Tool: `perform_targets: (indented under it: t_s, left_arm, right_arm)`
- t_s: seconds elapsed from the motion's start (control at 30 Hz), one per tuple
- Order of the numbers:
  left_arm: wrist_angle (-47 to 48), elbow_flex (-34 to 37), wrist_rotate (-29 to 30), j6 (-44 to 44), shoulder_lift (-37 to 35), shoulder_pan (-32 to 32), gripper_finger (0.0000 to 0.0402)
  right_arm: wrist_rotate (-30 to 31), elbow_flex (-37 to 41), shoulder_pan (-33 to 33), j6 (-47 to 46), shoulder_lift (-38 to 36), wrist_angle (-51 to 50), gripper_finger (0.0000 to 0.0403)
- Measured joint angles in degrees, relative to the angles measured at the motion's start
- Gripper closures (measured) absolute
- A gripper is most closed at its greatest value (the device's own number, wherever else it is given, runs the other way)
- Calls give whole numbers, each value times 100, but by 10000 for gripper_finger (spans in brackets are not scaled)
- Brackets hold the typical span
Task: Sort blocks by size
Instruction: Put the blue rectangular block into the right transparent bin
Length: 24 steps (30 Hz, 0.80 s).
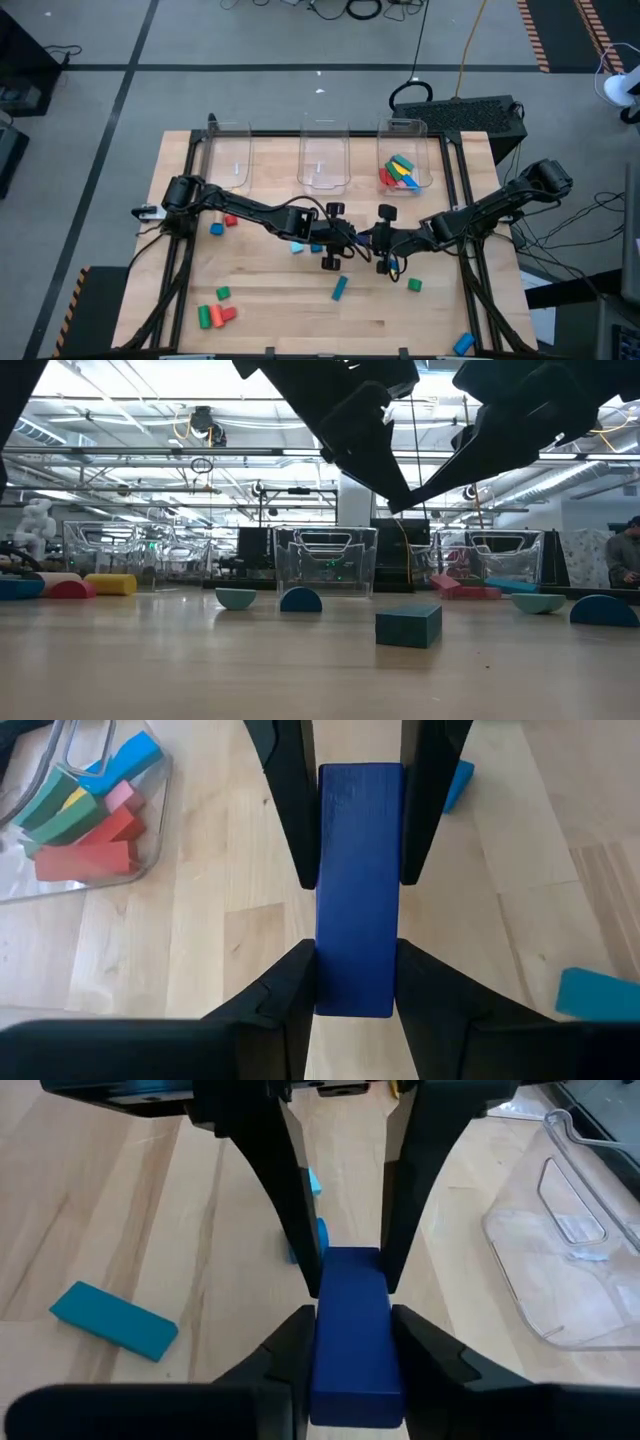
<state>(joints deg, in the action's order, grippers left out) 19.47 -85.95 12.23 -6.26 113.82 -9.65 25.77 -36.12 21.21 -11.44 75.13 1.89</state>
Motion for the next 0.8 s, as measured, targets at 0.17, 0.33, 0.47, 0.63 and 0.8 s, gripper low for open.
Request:
perform_targets:
  t_s: [0.17, 0.33, 0.47, 0.63, 0.8]
  left_arm:
    - [55, 2, 6, 455, -7, -1, 274]
    - [47, 2, 90, 945, -15, 40, 257]
    - [105, 18, 113, 1198, -10, 104, 211]
    - [100, 20, 111, 1188, -7, 171, 154]
    - [285, 20, 116, 1337, -7, 167, 139]
  right_arm:
    - [285, 0, 7, -33, -35, -20, 313]
    - [404, 0, -26, -159, -161, -103, 314]
    - [386, 0, -44, -227, -169, -134, 315]
    - [584, 2, -57, -490, -209, -469, 315]
    - [1845, 2, -69, -785, -490, -1111, 315]
